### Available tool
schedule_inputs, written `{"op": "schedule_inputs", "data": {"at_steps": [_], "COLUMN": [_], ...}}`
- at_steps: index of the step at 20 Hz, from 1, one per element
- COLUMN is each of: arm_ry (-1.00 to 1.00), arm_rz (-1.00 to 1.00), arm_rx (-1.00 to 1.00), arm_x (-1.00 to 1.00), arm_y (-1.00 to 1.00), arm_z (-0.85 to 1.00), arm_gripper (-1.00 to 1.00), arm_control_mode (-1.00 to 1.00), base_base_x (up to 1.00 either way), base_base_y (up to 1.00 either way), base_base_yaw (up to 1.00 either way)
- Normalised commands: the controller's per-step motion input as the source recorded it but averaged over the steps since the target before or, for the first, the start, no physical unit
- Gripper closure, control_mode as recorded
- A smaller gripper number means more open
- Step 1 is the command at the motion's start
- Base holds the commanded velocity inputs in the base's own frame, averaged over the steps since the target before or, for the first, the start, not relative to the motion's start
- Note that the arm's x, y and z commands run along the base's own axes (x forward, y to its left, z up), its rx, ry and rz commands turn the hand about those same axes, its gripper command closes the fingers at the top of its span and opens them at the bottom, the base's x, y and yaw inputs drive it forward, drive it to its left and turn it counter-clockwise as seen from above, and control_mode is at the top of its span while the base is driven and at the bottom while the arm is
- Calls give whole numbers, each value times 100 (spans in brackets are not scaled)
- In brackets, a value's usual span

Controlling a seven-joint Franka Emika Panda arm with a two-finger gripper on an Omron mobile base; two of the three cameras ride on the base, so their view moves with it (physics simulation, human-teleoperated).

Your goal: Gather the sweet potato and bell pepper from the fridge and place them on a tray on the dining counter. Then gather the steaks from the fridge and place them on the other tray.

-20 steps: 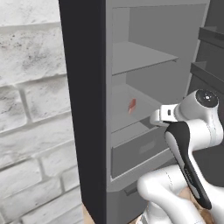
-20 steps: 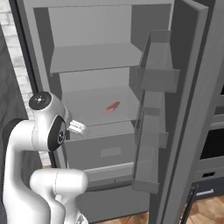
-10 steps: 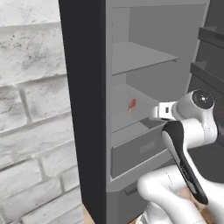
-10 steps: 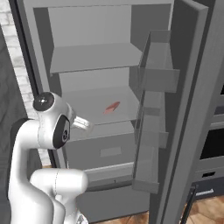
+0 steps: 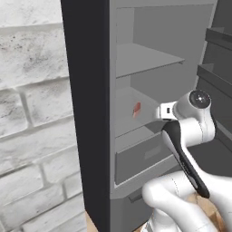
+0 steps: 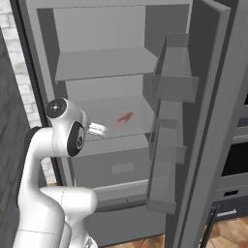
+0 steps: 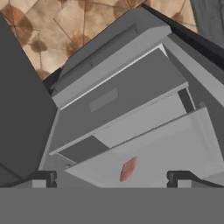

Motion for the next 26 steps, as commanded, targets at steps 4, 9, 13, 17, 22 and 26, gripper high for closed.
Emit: {"op": "schedule_inputs", "data": {"at_steps": [4, 9, 13, 17, 22, 26], "arm_ry": [-4, -3, 0, 0, 0, 0], "arm_rz": [4, 0, 0, 0, 0, 0], "arm_rx": [2, 0, 0, 1, 1, 0], "arm_x": [27, 35, 44, 37, 35, 27], "arm_y": [-10, 4, 8, 0, 0, 0], "arm_z": [0, 0, -1, -11, -14, -16], "arm_gripper": [-100, -100, -100, -100, -100, -100], "arm_control_mode": [-100, -100, -100, -100, -100, -100], "base_base_x": [0, 0, 0, 0, 0, 0], "base_base_y": [0, 0, 0, 0, 0, 0], "base_base_yaw": [0, 0, 0, 0, 0, 0]}}
